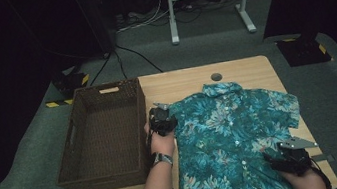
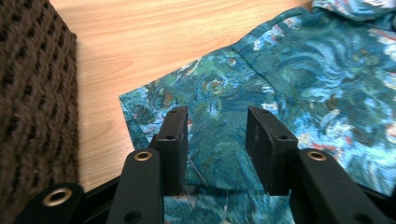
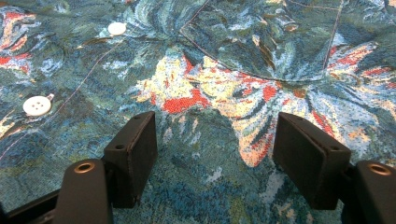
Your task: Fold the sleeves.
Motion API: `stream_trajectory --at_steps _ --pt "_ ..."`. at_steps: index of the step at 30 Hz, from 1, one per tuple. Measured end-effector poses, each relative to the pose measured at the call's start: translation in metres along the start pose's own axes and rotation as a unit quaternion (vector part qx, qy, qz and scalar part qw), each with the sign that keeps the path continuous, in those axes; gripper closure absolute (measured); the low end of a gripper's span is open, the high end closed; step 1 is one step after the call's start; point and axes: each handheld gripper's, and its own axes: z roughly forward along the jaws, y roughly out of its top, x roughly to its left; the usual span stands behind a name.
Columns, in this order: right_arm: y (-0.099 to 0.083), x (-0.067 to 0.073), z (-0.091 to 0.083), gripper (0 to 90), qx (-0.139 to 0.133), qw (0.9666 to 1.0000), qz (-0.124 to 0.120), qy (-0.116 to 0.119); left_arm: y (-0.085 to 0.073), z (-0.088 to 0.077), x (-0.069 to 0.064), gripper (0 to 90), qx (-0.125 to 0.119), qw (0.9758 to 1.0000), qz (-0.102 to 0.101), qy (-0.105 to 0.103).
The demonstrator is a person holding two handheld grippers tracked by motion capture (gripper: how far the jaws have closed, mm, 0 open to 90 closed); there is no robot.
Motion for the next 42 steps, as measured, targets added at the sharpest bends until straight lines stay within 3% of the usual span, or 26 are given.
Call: stream_trajectory --at_steps 7,16,20,23,31,34,38,42 --pt "0.000 0.000 0.000 30.3 0.000 1.0000 0.000 0.000 -0.002 0.020 0.003 54.8 0.008 0.9998 -0.015 0.014" --pt "0.000 0.000 0.000 30.3 0.000 1.0000 0.000 0.000 -0.004 0.038 0.012 41.2 0.018 0.9987 -0.025 0.041" --pt "0.000 0.000 0.000 30.4 0.000 1.0000 0.000 0.000 -0.006 0.041 0.014 39.6 0.022 0.9985 -0.033 0.039" --pt "0.000 0.000 0.000 30.4 0.000 1.0000 0.001 0.000 -0.008 0.044 0.016 36.8 0.025 0.9979 -0.052 0.028" --pt "0.000 0.000 0.000 30.4 0.000 1.0000 0.000 -0.001 -0.007 0.046 0.018 32.7 0.023 0.9977 -0.059 0.022" --pt "0.000 0.000 0.000 30.4 0.000 1.0000 0.000 -0.001 -0.008 0.044 0.019 38.5 0.020 0.9973 -0.065 0.029" --pt "0.000 0.000 0.000 30.4 0.000 1.0000 0.000 -0.001 -0.009 0.042 0.019 54.3 0.020 0.9977 -0.050 0.042" --pt "0.000 0.000 0.000 30.4 0.000 1.0000 0.000 -0.001 -0.011 0.041 0.020 66.4 0.016 0.9979 -0.049 0.038"
